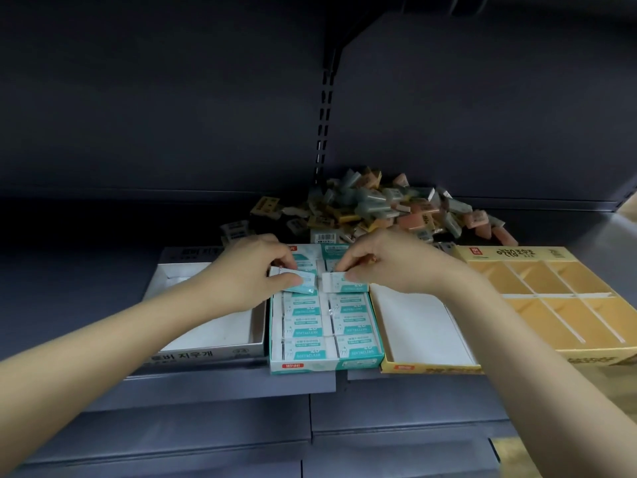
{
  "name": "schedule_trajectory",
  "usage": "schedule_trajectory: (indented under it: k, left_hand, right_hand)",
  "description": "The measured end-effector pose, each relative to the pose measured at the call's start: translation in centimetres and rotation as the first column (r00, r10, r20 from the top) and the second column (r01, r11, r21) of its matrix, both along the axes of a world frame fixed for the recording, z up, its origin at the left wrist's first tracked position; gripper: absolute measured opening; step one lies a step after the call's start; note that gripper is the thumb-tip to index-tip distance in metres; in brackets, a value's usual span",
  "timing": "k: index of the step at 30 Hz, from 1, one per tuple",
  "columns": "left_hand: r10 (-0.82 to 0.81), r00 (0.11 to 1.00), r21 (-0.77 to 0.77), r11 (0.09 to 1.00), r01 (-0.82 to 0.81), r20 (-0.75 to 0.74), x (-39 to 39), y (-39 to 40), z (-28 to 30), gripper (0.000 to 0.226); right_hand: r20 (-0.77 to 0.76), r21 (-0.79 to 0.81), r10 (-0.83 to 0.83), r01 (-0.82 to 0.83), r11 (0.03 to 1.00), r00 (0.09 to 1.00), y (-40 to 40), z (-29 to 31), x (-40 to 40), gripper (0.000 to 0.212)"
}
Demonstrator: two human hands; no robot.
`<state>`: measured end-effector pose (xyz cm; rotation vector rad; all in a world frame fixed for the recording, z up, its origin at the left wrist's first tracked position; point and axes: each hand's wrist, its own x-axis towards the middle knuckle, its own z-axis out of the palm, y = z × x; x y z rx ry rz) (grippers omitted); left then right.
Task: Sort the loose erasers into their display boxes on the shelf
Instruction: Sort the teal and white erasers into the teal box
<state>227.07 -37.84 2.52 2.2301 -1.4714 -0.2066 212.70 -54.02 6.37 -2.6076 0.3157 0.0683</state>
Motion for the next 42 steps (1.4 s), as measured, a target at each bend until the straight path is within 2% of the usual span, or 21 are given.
schedule_trajectory:
  k: [4, 12, 19, 22, 26, 31, 34, 37, 42]
  left_hand:
    - [0.019, 0.998, -0.038, 0.999, -0.021, -0.060, -0.7, -0.3, -0.5, 0.012]
    - [0.041, 0.999, -0.011, 0.999, -0.041, -0.028, -0.6, -0.7, -0.4, 0.018]
    - [0.016, 1.000, 0.071, 0.997, -0.017, 0.007, 0.1, -1.0, 0.1, 0.025]
    - [-0.011, 1.000, 0.064, 0.998, 0.011, 0.005, -0.1, -1.2, 0.7, 0.021]
    - [-0.005, 0.999, 0.021, 1.000, 0.004, 0.041, -0.2, -2.0, 1.4, 0.012]
    - [0.058, 0.998, -0.104, 0.993, -0.056, 0.016, 0.0, -3.6, 2.2, 0.003]
    - [0.074, 0.995, -0.128, 0.990, -0.065, 0.066, -0.1, -5.1, 2.6, 0.008]
    - [0.026, 0.978, -0.127, 0.992, 0.000, 0.206, -0.6, -6.8, 3.0, 0.023]
    - [-0.048, 0.927, -0.082, 0.993, 0.084, 0.373, -2.3, -9.8, 3.3, 0.038]
  right_hand:
    - [0.003, -0.075, -0.010, 0.010, 0.997, 1.000, -0.1, -0.8, 0.5, 0.023]
    - [-0.068, -0.135, 0.049, -0.058, 0.989, 0.996, -0.4, -1.2, 0.5, 0.030]
    - [-0.040, -0.180, 0.049, -0.056, 0.982, 0.998, -0.5, -1.6, 0.3, 0.038]
    - [0.011, -0.186, 0.061, -0.058, 0.981, 0.998, -0.6, -1.3, -0.1, 0.037]
    - [0.137, -0.256, 0.069, -0.032, 0.966, 0.988, -1.7, -1.3, -0.9, 0.025]
    - [0.187, -0.380, 0.041, 0.033, 0.924, 0.982, -4.5, -0.9, -2.6, 0.025]
    - [0.159, -0.469, 0.013, 0.064, 0.881, 0.987, -6.6, -0.5, -3.7, 0.032]
    - [0.141, -0.556, 0.036, 0.049, 0.830, 0.989, -8.3, -0.2, -4.8, 0.043]
    - [0.100, -0.594, 0.017, 0.046, 0.803, 0.995, -11.4, 0.5, -7.1, 0.052]
